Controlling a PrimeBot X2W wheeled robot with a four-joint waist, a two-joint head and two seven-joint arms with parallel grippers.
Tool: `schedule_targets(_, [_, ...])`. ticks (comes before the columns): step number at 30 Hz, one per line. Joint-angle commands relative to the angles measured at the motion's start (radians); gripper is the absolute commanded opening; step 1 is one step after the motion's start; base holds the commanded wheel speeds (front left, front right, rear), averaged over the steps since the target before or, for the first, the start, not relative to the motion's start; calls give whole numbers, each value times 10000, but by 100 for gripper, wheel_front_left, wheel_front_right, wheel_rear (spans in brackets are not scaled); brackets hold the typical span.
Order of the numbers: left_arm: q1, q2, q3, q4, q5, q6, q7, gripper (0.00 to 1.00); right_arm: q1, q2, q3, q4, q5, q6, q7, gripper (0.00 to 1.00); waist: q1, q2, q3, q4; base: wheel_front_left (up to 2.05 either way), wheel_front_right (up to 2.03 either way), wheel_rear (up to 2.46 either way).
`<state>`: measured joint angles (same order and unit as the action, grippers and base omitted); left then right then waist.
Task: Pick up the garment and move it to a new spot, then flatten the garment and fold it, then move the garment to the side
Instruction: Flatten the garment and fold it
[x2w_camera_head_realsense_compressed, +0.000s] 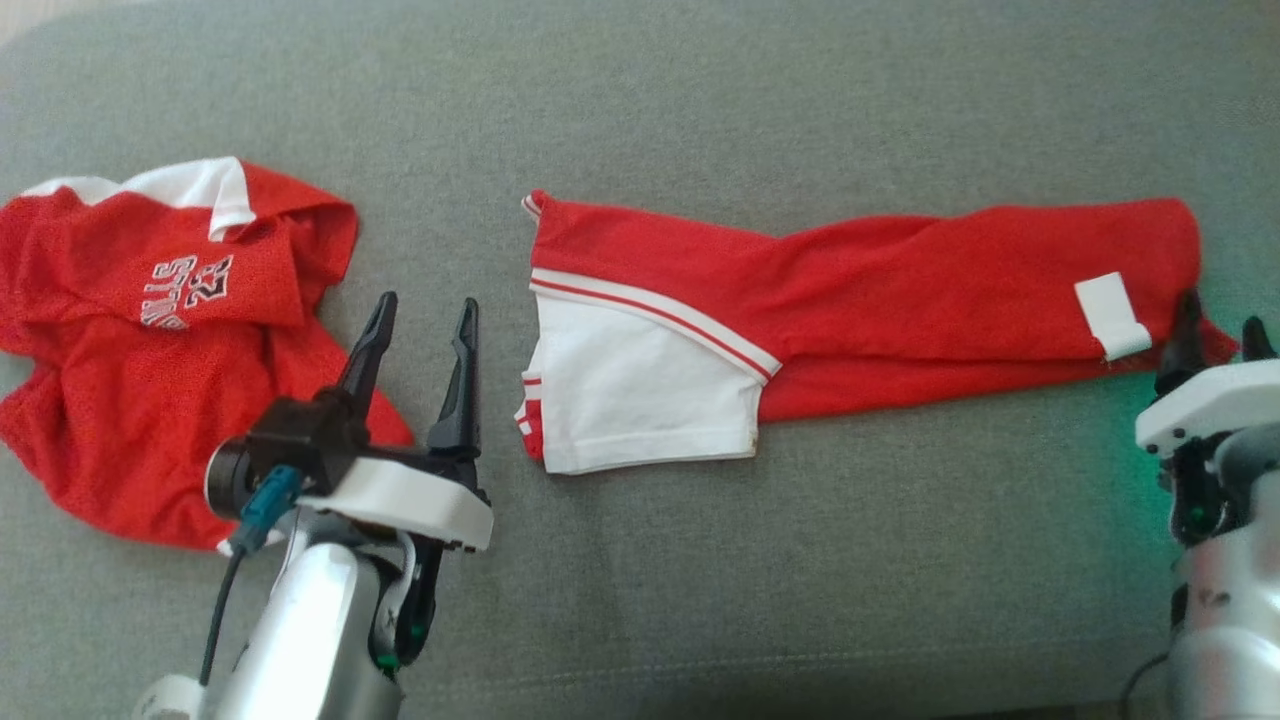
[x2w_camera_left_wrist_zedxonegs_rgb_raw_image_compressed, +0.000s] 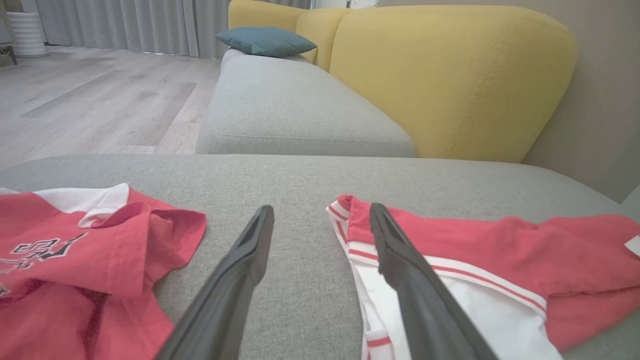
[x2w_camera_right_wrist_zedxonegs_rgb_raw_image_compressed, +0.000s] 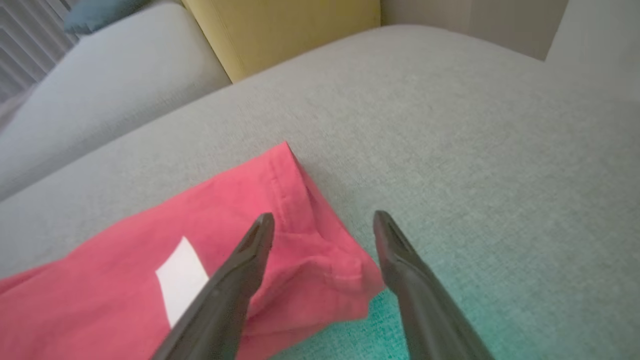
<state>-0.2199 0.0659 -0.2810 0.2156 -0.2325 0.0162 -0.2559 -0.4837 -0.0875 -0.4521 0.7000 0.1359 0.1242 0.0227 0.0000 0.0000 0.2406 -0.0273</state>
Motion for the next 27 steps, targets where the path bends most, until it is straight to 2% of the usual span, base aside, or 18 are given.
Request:
schedule_targets(1, [-525,32,374,-311,107,-69,-58,100,-437,-197,61,-76,-229,65,111,100,0,0,163,72,0,0,0])
schedule_targets(8, [-699,-42,513,-293,289,-202,-59,100,-1138,-233,-471,770,-979,65,216,100,0,0,531,39,0,0,0])
schedule_targets(15, [-813,-77,649,-287,411,-270,-59,100,-1423,-105,-524,1214,-980,65,236,100,0,0,755,-73,0,0,0])
schedule_targets(16, [-826,-81,671,-281,428,-279,-59,100,-1444,-81,-523,1273,-899,65,237,75,0,0,774,-96,0,0,0])
schedule_targets(17, [-837,-85,692,-273,445,-291,-59,100,-1461,-58,-507,1321,-804,65,227,0,0,0,789,-120,0,0,0])
schedule_targets(22, [-871,-100,790,-215,528,-347,-59,100,-1438,-82,-441,1479,-369,65,118,0,0,0,761,-248,0,0,0])
schedule_targets(27, [-851,-113,852,-140,577,-409,-59,100,-1398,-511,-985,1531,-337,65,-219,0,0,0,541,-308,0,0,0])
